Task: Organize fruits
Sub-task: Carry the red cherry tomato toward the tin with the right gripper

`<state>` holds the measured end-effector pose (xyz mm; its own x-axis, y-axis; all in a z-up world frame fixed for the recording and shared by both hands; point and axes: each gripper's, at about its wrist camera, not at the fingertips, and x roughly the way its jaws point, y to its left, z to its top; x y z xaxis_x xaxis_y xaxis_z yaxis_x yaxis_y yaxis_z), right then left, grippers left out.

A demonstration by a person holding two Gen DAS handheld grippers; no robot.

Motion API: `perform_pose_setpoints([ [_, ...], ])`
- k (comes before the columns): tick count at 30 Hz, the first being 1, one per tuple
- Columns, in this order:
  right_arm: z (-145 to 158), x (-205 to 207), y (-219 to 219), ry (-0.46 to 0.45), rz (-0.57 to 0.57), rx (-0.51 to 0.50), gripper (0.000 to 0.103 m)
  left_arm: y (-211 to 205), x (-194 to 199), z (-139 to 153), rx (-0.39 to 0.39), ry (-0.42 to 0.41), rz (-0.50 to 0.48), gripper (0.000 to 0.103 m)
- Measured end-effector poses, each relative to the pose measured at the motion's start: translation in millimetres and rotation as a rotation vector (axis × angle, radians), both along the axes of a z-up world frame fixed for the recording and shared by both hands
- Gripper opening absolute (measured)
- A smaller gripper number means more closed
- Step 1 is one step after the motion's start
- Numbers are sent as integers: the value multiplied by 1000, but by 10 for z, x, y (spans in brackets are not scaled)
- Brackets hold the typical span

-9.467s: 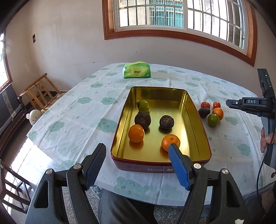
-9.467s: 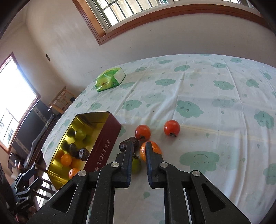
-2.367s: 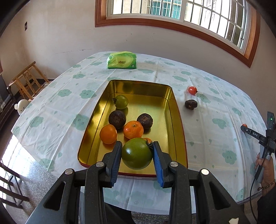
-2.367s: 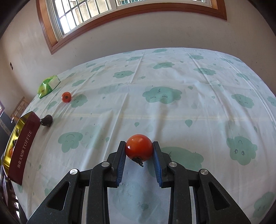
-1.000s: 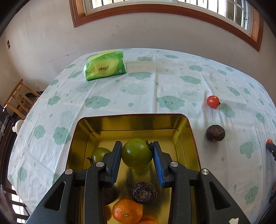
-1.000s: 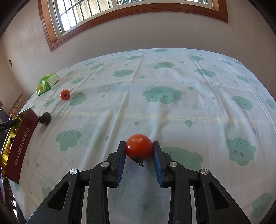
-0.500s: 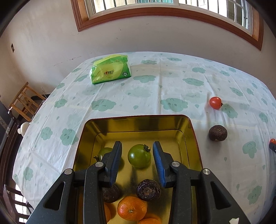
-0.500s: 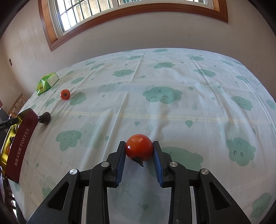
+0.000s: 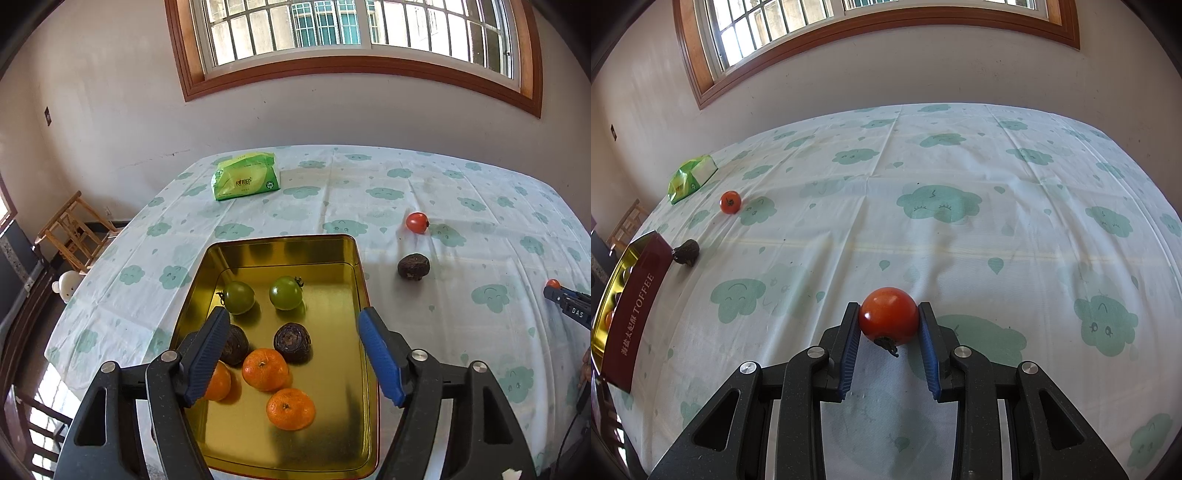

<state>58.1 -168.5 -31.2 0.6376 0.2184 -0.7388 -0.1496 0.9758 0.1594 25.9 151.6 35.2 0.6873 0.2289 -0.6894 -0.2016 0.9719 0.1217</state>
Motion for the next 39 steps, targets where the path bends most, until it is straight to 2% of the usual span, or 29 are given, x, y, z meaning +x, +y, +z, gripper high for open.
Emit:
perform_pose_setpoints([
  [6,2,-1,1,0,0,0,32,-125,-170,-8,42,-11,13,72],
  [19,9,-57,20,-7,11,-3,32,-161,-355,-99,41,17,10,78],
  [25,78,-277,25,-10,31,79,32,-124,-464,-91,29,10,13,78],
  [33,411,-514,538,-48,157,154,32,-18,-631,-96,1,14,21,79],
  [39,718,-639,1292,-73,334,206,32,216,-781,-57,-17,0,65,80],
])
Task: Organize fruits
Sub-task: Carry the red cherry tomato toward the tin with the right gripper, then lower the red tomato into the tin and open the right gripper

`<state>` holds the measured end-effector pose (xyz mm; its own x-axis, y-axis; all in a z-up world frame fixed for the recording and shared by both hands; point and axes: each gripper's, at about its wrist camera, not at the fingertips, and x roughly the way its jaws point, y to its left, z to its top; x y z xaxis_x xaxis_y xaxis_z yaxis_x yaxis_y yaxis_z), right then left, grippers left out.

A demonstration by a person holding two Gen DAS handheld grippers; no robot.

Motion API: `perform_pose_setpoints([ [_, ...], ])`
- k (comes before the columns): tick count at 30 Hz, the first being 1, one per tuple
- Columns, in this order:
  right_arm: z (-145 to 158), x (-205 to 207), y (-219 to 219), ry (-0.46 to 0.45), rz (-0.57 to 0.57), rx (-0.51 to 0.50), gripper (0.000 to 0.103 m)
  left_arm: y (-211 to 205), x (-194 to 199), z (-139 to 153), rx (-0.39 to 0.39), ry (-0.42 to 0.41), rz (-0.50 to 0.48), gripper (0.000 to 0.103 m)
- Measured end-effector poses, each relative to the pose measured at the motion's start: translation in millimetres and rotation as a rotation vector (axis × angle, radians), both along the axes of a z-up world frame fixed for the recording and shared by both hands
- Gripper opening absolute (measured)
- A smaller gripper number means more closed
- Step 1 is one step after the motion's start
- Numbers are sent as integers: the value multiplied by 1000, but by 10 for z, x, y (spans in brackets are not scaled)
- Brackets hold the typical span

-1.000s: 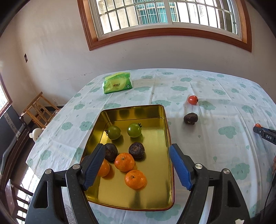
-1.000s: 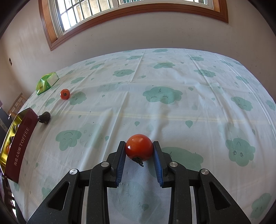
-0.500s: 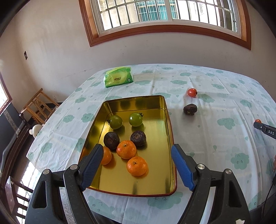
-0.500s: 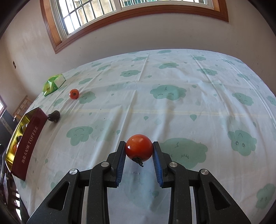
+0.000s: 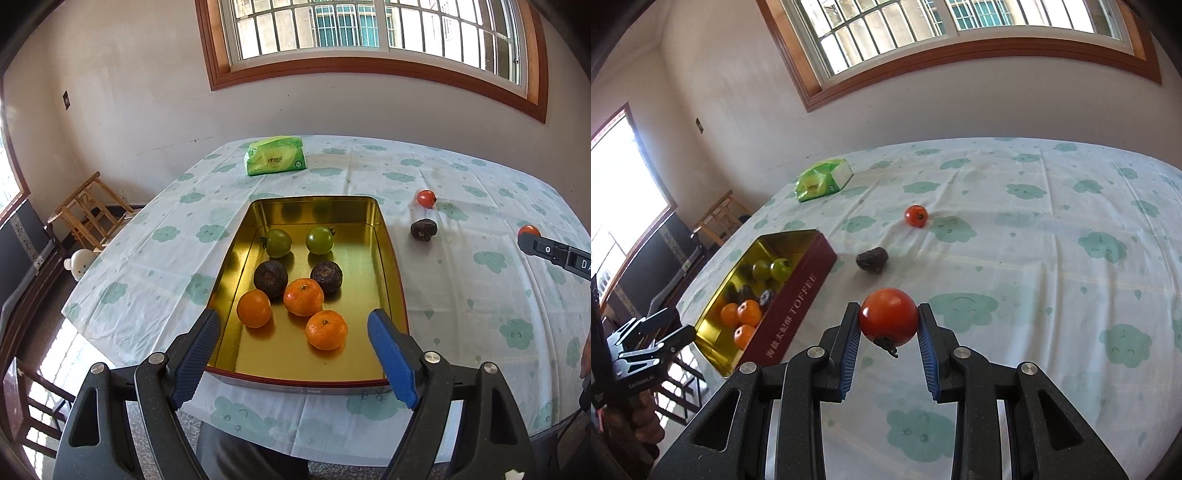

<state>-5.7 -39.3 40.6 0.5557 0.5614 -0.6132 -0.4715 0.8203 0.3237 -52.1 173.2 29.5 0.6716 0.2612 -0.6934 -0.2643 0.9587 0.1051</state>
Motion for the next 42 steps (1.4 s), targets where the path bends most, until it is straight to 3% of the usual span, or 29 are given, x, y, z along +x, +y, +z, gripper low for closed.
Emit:
perform_pose_setpoints([
  [7,136,-40,1013,0,211,5,32,255,-108,-13,8,-3,49,82],
  [16,-66,-104,1824,27,353,-96,32,465,-152,-36,1,-12,80,86],
  [26,-280,-56,2021,48,353,-177,32,566,-143,-94,-14,-1,86,87],
  [35,-326,7,2009,70,338,-152,33,578,-141,-137,-20,13,91,87],
  [42,-262,7,1886,71,329,-76,55,546,-129,-172,-19,27,83,87],
])
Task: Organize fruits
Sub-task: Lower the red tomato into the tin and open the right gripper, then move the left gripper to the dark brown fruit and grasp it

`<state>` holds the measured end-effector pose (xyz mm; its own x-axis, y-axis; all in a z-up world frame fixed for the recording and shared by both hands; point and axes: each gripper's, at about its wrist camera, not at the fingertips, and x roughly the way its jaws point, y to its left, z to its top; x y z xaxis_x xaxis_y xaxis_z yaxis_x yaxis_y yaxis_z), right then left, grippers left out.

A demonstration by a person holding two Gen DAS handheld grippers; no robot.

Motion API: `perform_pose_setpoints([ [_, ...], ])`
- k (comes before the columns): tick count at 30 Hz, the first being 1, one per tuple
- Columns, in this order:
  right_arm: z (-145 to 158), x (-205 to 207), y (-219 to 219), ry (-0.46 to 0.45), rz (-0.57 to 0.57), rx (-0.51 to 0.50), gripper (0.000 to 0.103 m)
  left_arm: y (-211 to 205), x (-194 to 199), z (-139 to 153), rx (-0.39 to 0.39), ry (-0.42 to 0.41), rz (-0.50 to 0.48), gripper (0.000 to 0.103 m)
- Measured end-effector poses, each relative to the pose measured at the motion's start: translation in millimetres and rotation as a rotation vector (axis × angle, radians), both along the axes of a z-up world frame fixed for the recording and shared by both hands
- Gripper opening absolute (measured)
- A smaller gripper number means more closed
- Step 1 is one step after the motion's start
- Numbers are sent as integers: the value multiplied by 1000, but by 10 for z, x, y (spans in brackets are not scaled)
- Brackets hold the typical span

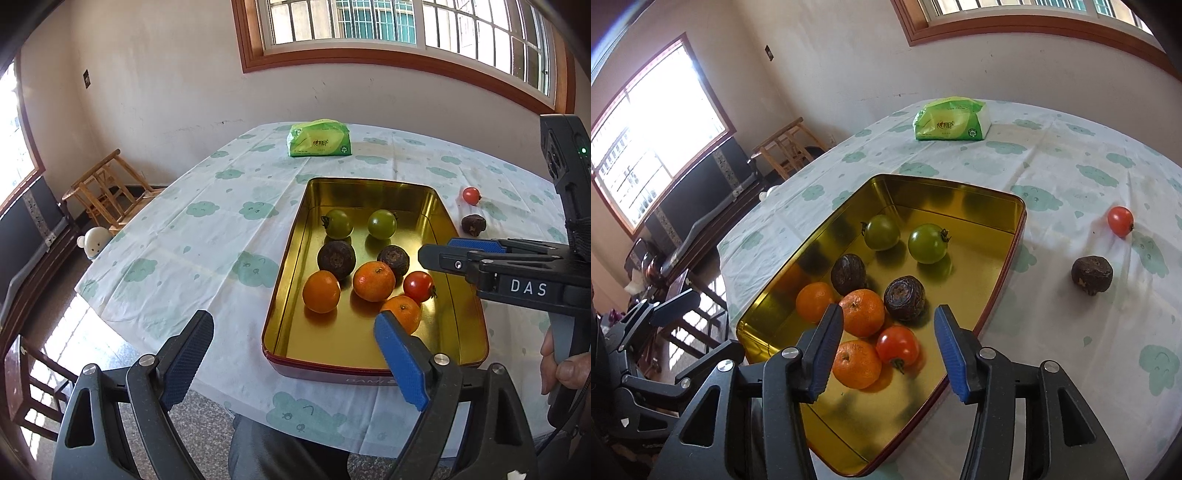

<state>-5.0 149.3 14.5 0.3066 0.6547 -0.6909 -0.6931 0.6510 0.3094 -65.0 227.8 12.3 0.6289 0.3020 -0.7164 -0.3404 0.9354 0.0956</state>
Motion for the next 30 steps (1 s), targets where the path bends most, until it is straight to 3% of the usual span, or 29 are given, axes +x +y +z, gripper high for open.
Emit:
perform_pose_setpoints([
  [4,27,-13,-231,-22,-46,35,62,-18,3,-2,4,4,-6,87],
  [5,20,-10,-322,-34,-70,32,68,-23,5,3,7,4,-9,87],
  [10,-42,137,-1040,-29,-225,42,75,-87,37,55,9,0,-57,87],
  [17,-279,432,-2184,-81,-533,-226,86,-439,305,314,4,-17,-241,87],
  [19,-333,517,-2470,-94,-603,-295,89,-606,478,400,1,-14,-305,87],
  [21,-401,606,-2709,-100,-680,-388,99,-794,691,455,-19,-6,-380,87],
  [23,-465,692,-2901,-94,-750,-474,100,-995,943,475,-21,6,-451,87],
  [27,-510,715,-3158,-62,-770,-398,103,-1444,1462,371,39,47,-618,87],
  [30,-527,715,-3185,-45,-758,-364,103,-1651,1856,155,81,133,-690,86],
])
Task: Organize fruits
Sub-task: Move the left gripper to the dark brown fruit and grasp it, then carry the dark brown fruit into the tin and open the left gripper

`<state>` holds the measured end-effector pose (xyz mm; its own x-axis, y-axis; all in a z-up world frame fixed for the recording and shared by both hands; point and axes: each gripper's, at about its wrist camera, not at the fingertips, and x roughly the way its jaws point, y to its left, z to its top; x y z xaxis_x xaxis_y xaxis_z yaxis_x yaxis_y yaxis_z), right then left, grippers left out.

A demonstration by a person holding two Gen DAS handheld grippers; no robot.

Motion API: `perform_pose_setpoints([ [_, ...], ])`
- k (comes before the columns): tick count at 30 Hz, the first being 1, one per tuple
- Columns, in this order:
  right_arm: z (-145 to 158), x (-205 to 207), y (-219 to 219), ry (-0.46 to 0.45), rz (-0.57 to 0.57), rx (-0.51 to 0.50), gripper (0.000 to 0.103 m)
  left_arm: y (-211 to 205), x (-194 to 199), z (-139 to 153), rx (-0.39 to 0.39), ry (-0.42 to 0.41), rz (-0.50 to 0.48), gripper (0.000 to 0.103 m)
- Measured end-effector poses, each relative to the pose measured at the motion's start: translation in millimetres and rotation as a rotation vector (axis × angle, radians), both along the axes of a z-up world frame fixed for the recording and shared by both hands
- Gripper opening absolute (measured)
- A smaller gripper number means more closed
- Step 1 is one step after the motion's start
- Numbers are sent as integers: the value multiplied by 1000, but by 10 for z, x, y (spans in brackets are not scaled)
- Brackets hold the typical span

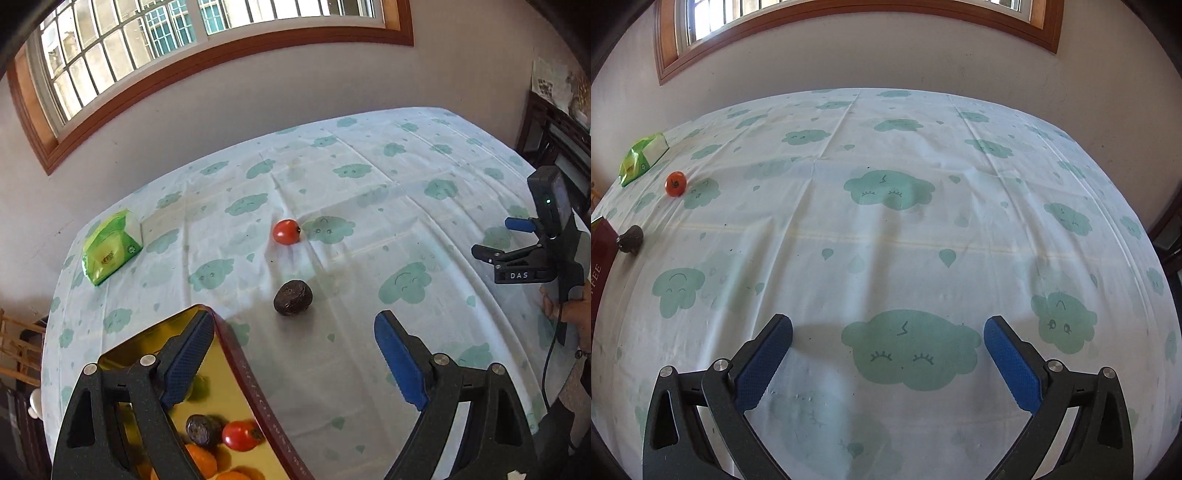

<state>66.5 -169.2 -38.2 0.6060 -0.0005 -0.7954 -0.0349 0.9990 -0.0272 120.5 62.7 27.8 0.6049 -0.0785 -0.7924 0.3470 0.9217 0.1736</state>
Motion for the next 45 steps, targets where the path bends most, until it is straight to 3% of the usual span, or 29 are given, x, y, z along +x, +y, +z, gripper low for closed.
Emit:
perform_pose_setpoints([
  [6,-11,1,46,-3,39,37,103,-80,588,-444,60,143,-10,71],
  [12,18,-34,-1,-21,61,111,103,-19,831,-782,70,268,54,66],
  [13,20,-38,0,-22,64,115,103,0,833,-795,45,280,54,58],
  [14,21,-37,1,-21,66,115,103,24,827,-766,14,281,56,33],
  [16,22,-34,0,-22,67,117,103,55,807,-730,-1,283,109,34],
  [19,21,-29,-2,-20,67,115,103,103,664,-597,-132,270,151,33],
  [22,21,-27,-2,-19,66,112,103,64,363,-435,-219,208,182,34],
  [25,13,-13,20,-13,63,89,103,8,23,-321,-241,142,219,34],
  [28,5,-3,45,-7,59,66,103,31,-281,-268,-296,138,231,34],
  [37,-19,28,75,6,54,23,103,659,-899,16,-285,46,342,34],
  [45,-20,29,71,6,52,20,103,1324,-1135,87,-203,-25,461,34],
])
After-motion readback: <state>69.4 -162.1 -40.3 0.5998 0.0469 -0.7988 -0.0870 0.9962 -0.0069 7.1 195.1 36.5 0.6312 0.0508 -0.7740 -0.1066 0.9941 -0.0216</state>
